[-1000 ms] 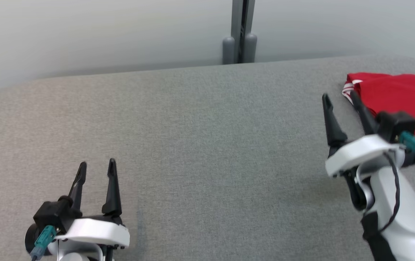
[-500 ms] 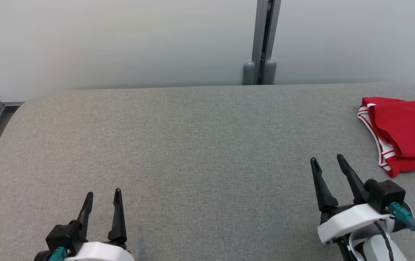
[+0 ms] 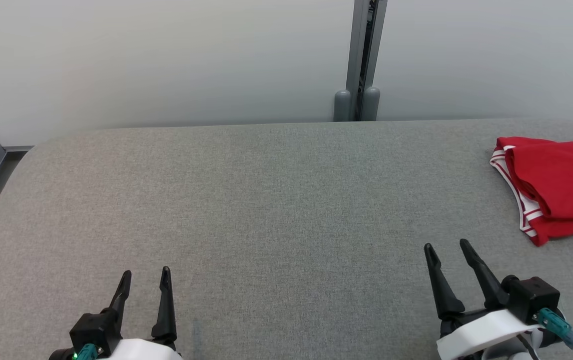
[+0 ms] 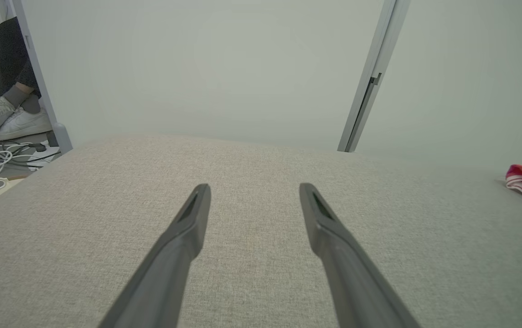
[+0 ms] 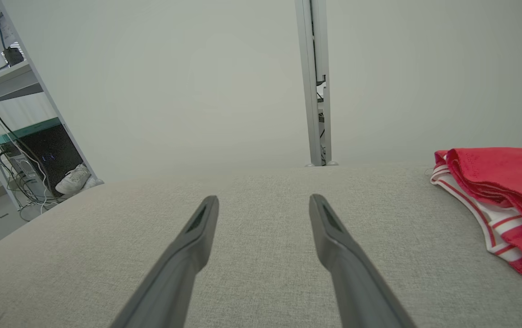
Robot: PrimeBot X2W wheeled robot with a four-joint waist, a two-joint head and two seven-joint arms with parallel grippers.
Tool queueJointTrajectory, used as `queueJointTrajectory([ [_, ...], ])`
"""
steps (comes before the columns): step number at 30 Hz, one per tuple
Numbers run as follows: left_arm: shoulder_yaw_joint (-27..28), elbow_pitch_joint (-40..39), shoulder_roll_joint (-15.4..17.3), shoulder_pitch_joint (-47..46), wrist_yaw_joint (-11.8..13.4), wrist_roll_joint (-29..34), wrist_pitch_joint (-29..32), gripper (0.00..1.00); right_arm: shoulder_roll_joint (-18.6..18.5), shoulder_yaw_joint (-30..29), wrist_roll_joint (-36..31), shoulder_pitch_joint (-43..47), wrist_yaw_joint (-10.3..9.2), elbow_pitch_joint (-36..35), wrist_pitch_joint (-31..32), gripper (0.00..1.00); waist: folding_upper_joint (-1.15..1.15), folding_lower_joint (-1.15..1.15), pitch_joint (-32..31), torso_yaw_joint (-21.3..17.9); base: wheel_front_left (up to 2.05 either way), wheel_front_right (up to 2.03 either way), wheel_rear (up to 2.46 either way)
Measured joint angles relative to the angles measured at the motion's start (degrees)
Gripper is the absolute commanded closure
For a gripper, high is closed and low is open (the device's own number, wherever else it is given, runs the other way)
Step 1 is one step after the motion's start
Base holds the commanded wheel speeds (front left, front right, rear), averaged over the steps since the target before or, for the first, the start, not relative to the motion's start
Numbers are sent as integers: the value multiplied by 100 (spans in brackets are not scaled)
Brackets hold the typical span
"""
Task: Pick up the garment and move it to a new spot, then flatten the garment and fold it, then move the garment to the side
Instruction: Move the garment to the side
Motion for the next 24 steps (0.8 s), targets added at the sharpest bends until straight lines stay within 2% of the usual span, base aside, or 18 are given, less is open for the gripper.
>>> queueJointTrajectory([
  [24,-201,-99,60,174,27,-4,68,0,-3,-313,-2,4,0,-22,0,0,0,0,-65,-29,0,0,0],
])
